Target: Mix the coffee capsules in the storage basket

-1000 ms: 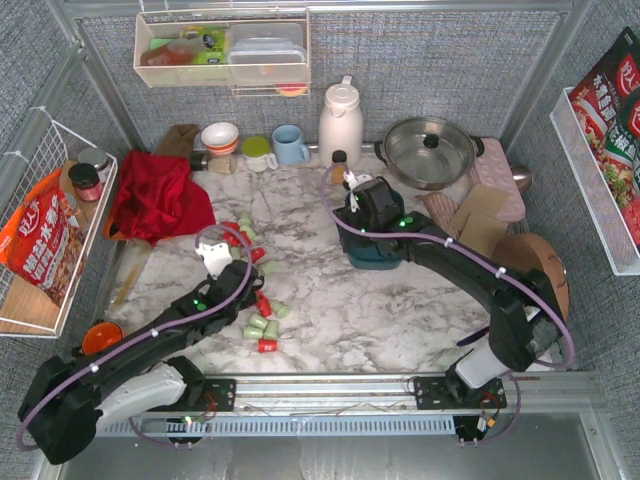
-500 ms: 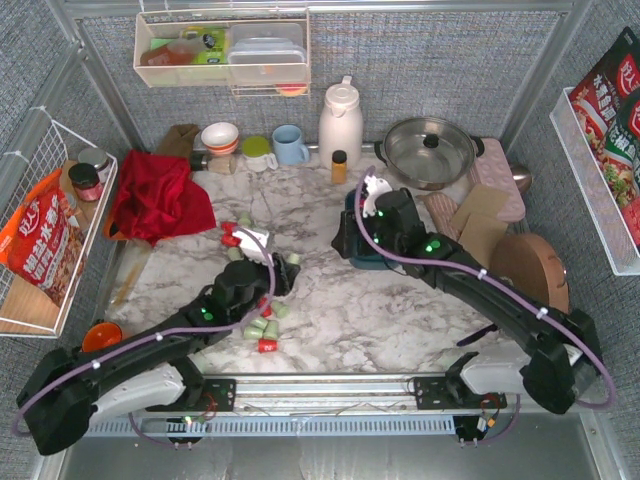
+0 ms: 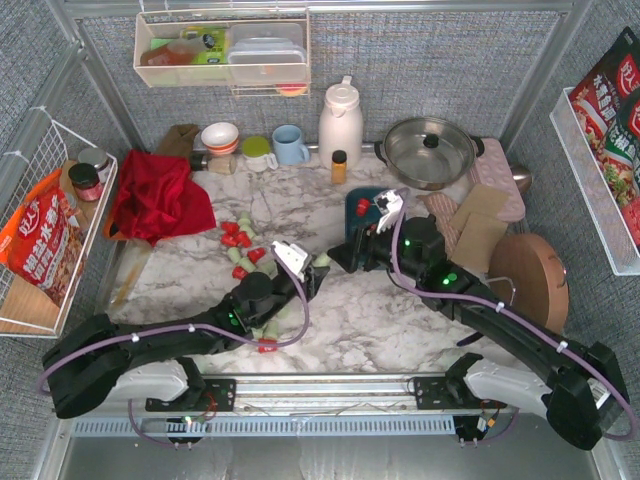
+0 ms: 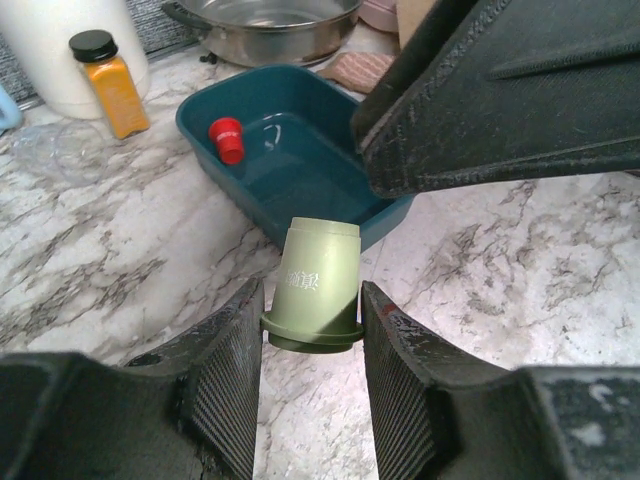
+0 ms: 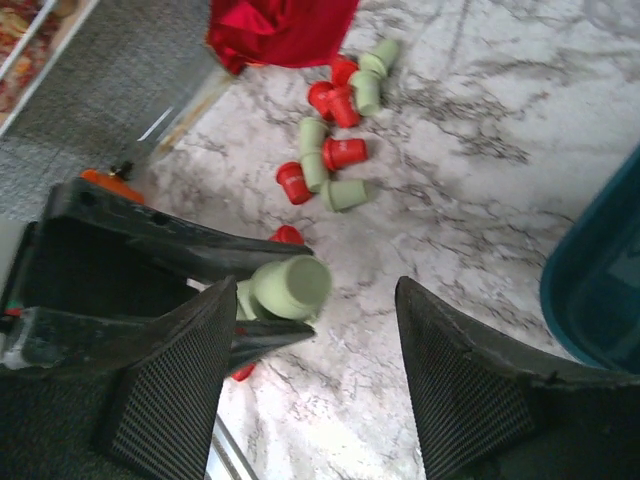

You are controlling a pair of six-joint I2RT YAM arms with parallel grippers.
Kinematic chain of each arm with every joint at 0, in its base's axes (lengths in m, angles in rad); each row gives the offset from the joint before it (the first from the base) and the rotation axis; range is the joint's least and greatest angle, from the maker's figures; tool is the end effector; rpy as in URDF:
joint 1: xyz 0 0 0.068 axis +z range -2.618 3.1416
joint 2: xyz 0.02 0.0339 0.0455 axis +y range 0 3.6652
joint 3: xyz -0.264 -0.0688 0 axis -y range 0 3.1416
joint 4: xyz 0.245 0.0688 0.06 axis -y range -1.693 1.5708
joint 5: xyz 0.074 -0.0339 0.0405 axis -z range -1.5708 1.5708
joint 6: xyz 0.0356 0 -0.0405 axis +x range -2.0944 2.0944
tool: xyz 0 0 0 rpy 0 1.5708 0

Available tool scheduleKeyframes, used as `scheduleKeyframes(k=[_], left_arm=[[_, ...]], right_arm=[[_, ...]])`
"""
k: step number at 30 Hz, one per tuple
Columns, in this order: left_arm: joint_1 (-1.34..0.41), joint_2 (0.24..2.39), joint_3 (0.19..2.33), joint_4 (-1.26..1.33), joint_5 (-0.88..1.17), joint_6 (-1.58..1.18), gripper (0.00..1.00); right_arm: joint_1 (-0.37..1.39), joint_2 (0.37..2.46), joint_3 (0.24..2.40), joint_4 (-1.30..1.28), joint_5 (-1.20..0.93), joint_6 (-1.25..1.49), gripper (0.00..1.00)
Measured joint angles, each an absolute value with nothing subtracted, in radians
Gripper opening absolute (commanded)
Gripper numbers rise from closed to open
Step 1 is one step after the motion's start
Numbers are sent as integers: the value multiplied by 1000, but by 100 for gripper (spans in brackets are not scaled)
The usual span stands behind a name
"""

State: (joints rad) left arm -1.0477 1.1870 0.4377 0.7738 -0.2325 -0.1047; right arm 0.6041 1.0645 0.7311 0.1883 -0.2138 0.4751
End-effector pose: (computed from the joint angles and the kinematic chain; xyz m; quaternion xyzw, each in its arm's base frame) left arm 0.1320 -0.2125 0.2380 0.2411 0.6557 -0.3194 0.6402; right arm 0.2021 0.1487 0.3052 -0.1181 0.7461 0.4033 0.5164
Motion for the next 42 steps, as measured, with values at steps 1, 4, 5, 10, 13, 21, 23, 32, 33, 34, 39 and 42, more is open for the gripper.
scheduleKeyframes(k=[1,4,5,10,13,21,23,32,33,34,39,42], left_arm=[[-1053,1198,441,786,-234,-101,35],[-1070,1227,449,821,-237,-86,35],[-1076,1235,450,833,-237,-86,35],[-1099,1243,452,875,-257,-73,35],[-1104,1231,452,889,-269,-60,35],[-1112,1206,436,918,-294,-51,35],[-1113,1206,435,919,-302,-48,35],[-1117,1210,435,926,-315,-33,35],[-1118,1210,435,926,-315,-30,35],[-1118,1210,435,926,-315,-29,35],[-1118,1216,435,926,-316,-27,36],[-1118,1219,435,925,-321,-26,45]], right_arm=[[604,1061,728,203,-229,475,67],[605,1063,724,236,-274,487,65],[607,1067,725,247,-288,487,64],[608,1086,743,235,-318,494,60],[608,1091,762,210,-315,493,59],[609,1111,792,159,-319,494,57],[609,1120,798,157,-326,498,57],[609,1168,802,159,-392,540,53],[609,1171,802,162,-396,543,51],[609,1173,802,165,-398,547,49],[610,1185,802,176,-412,569,36],[610,1193,802,181,-415,576,26]])
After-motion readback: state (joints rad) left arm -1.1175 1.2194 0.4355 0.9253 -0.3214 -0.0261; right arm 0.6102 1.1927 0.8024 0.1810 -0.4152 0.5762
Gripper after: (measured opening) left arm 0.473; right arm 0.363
